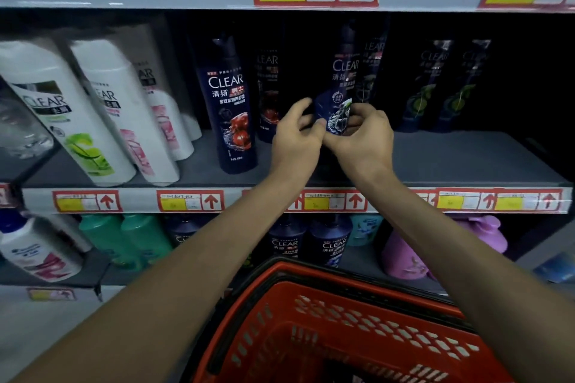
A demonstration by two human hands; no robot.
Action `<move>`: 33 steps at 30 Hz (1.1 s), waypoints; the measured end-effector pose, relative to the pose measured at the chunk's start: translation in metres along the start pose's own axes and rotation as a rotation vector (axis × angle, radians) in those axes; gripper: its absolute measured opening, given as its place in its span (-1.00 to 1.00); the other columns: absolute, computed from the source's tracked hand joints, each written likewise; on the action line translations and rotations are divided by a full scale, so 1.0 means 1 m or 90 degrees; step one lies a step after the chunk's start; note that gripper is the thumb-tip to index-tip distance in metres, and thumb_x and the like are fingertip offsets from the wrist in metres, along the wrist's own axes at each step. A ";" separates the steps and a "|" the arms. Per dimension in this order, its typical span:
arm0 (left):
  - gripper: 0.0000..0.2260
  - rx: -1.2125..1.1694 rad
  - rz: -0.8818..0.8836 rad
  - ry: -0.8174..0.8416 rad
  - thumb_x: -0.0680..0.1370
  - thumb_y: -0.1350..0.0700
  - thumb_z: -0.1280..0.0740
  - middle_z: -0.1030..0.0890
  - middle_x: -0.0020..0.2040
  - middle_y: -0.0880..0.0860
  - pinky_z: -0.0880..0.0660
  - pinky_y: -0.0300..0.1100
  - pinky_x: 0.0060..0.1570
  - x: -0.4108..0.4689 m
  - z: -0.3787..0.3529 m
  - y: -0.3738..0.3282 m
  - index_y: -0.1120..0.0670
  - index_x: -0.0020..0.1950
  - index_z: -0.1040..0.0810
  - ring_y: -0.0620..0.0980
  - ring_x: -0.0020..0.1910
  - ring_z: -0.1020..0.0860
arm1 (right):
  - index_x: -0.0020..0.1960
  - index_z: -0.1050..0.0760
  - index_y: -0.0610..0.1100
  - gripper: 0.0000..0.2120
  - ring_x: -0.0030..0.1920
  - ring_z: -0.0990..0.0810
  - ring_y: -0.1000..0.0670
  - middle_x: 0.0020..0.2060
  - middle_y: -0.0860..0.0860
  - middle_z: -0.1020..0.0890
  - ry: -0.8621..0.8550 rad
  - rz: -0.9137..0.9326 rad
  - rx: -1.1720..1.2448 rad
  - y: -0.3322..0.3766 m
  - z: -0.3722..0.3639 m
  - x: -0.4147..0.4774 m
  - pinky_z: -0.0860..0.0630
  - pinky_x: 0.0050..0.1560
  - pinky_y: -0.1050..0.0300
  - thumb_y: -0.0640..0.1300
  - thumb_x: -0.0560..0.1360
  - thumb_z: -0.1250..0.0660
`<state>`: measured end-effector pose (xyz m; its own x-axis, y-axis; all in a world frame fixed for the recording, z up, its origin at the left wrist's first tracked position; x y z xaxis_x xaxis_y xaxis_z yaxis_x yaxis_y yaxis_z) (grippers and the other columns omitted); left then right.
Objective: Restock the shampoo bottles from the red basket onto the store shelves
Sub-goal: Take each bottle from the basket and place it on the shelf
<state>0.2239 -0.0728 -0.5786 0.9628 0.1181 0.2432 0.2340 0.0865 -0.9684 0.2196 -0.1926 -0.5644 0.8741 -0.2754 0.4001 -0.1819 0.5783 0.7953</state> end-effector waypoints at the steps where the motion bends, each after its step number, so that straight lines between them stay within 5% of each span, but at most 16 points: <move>1: -0.54 -0.005 0.007 -0.001 0.63 0.14 -0.34 -0.67 0.26 0.06 -0.53 -0.01 0.35 0.000 -0.002 0.003 0.07 0.53 -0.42 -0.07 0.22 -0.64 | 0.32 -0.52 -0.12 -0.39 0.02 -0.58 0.05 0.09 0.01 -0.50 -0.009 0.007 -0.009 -0.003 -0.001 0.000 -0.57 0.07 0.12 0.12 0.37 -0.56; 4: -0.66 -0.014 0.024 -0.010 0.63 0.19 -0.34 -0.69 0.21 0.05 -0.57 -0.04 0.29 -0.001 -0.009 0.008 0.11 0.42 -0.49 -0.06 0.18 -0.66 | 0.38 -0.47 -0.14 -0.38 0.05 -0.52 0.10 0.12 0.03 -0.44 -0.032 0.017 -0.010 -0.008 -0.003 -0.004 -0.49 0.07 0.20 0.07 0.42 -0.55; 8: -0.73 0.031 0.028 -0.045 0.64 0.12 -0.36 -0.70 0.04 -0.01 -0.52 -0.41 -0.08 -0.002 -0.012 0.007 0.03 0.34 -0.53 -0.15 0.00 -0.66 | 0.40 -0.46 -0.16 -0.38 0.08 -0.52 0.09 0.16 0.00 -0.45 -0.052 0.020 0.005 -0.011 -0.007 -0.004 -0.50 0.08 0.18 0.07 0.44 -0.52; 10: -0.69 0.065 0.025 -0.062 0.64 0.09 -0.35 -0.69 0.03 0.00 -0.47 -0.44 -0.17 0.002 -0.012 0.004 0.01 0.39 -0.53 -0.11 -0.01 -0.65 | 0.37 -0.47 -0.18 -0.39 0.06 -0.53 0.06 0.15 0.00 -0.45 -0.053 0.016 0.003 -0.010 -0.011 0.000 -0.52 0.05 0.15 0.08 0.44 -0.52; 15: -0.61 0.092 0.053 -0.080 0.65 0.06 -0.34 -0.63 0.22 0.04 -0.49 -0.21 0.05 0.016 -0.017 -0.001 0.04 0.49 -0.47 0.01 0.16 -0.61 | 0.08 -0.43 -0.24 -0.55 -0.12 -0.49 -0.05 0.08 -0.08 -0.43 -0.066 -0.011 -0.010 -0.007 -0.025 0.016 -0.52 -0.09 -0.04 0.04 0.45 -0.53; 19: -0.62 0.119 0.076 -0.057 0.68 0.07 -0.28 -0.59 0.19 -0.02 -0.44 -0.20 0.05 0.018 -0.017 0.000 0.02 0.50 -0.45 0.01 0.17 -0.57 | 0.16 -0.42 -0.25 -0.54 -0.10 -0.44 -0.04 0.17 -0.14 -0.42 -0.026 -0.036 -0.040 -0.009 -0.031 0.024 -0.41 -0.12 0.08 0.02 0.48 -0.51; 23: -0.55 0.146 0.094 -0.029 0.67 0.09 -0.26 -0.57 0.37 0.06 -0.47 -0.11 0.27 0.017 -0.016 0.002 -0.01 0.58 -0.36 0.06 0.33 -0.54 | 0.20 -0.42 -0.28 -0.55 -0.03 -0.50 -0.10 0.20 -0.16 -0.43 0.003 -0.055 -0.065 -0.013 -0.032 0.023 -0.41 -0.08 0.09 -0.06 0.49 -0.51; 27: -0.45 0.175 0.165 0.028 0.66 0.17 -0.29 -0.50 0.48 0.10 -0.39 -0.19 0.28 0.016 -0.012 0.001 0.05 0.64 -0.25 0.07 0.42 -0.48 | 0.23 -0.44 -0.29 -0.57 0.12 -0.55 -0.22 0.21 -0.21 -0.48 0.072 -0.089 -0.108 -0.015 -0.026 0.021 -0.37 -0.06 0.10 -0.12 0.49 -0.51; 33: -0.41 0.242 0.193 0.110 0.58 0.32 -0.38 -0.54 0.40 0.17 -0.42 -0.16 0.29 -0.006 -0.001 -0.013 0.16 0.59 -0.32 0.14 0.35 -0.52 | 0.41 -0.41 -0.22 -0.46 0.33 -0.51 -0.23 0.35 -0.21 -0.49 0.175 -0.142 -0.184 -0.006 0.007 0.011 -0.46 0.29 0.02 -0.24 0.48 -0.48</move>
<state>0.2157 -0.0754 -0.5677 0.9955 0.0320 -0.0894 -0.0944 0.4306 -0.8976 0.2274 -0.2047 -0.5616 0.9719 -0.2257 0.0664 0.1233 0.7290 0.6733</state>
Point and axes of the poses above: each hand's wrist, its own x-axis towards the middle knuckle, its own z-axis out of the back of the hand, y = z × x, the point moved 2 cm from there along x, towards the middle knuckle
